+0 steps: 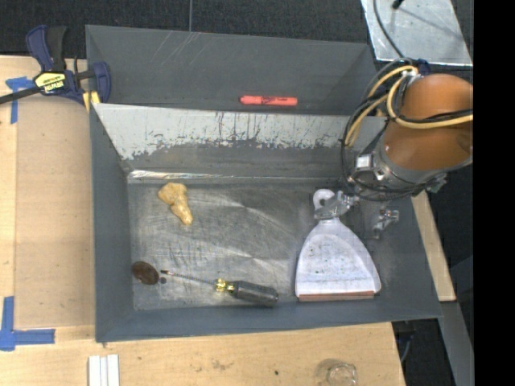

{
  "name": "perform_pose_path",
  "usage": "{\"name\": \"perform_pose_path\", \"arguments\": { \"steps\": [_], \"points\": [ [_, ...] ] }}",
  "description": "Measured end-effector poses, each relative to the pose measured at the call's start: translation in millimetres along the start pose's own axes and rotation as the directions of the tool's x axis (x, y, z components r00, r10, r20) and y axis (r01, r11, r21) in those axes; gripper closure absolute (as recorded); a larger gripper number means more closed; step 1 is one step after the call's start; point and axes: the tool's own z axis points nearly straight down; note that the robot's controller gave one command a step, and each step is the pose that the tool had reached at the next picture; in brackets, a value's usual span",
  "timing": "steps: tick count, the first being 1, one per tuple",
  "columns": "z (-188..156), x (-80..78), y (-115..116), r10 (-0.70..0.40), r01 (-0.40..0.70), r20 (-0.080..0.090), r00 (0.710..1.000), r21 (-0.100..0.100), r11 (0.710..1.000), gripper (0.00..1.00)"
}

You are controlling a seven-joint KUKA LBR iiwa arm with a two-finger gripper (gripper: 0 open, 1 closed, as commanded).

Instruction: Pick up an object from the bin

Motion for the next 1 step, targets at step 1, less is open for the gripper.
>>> {"name": "perform_pose_path", "arguments": {
  "steps": [1],
  "points": [
    [0.2,0.0,0.5,-0.001,0.001,-0.001,1.0,0.001,1.0,0.0]
  ]
}}
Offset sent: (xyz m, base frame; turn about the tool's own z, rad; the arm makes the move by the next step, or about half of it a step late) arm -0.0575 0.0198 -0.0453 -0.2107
